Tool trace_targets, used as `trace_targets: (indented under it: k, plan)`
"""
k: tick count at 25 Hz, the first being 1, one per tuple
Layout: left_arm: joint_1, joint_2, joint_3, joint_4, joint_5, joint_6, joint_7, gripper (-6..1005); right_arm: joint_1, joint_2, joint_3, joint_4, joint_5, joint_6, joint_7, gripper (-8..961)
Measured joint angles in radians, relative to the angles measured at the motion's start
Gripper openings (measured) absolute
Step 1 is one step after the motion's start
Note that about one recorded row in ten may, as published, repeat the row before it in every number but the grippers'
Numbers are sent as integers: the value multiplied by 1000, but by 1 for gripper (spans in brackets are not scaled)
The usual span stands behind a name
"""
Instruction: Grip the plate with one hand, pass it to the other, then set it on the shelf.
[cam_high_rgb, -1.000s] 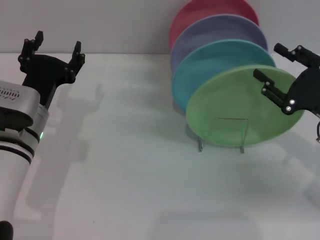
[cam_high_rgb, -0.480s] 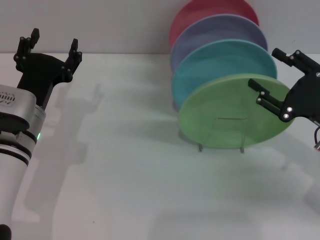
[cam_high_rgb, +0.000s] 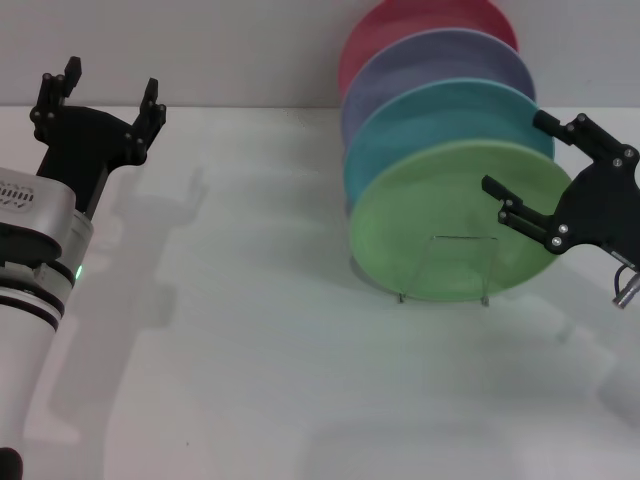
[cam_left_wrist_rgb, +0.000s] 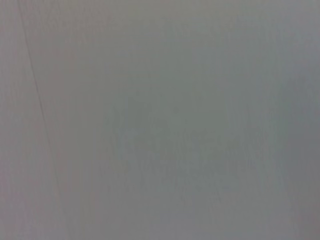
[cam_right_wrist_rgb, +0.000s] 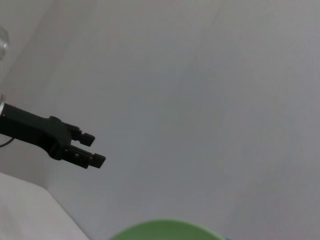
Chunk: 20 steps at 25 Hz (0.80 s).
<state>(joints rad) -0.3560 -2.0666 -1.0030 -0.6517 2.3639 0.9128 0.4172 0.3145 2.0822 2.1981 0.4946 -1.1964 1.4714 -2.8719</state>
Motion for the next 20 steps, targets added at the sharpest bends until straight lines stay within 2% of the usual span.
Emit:
trace_targets:
  k: [9, 12, 15, 17, 20]
  plan:
    - [0, -4, 12, 1, 0, 0, 0, 827, -20, 1, -3, 2, 5, 96, -8, 756]
    - [0, -4, 16, 1, 0, 0, 0, 827, -32, 5, 12, -10, 56, 140, -9, 756]
    - [2, -4, 18, 1, 0, 7, 0, 827, -58, 10, 19, -75, 278, 177, -12, 756]
    - [6, -4, 18, 5, -1, 10, 0, 827, -76, 11, 14, -133, 502, 183, -4, 757]
    - [5, -4, 13, 38, -5, 13, -21, 827, -115, 10, 6, -191, 737, 148, 49, 757]
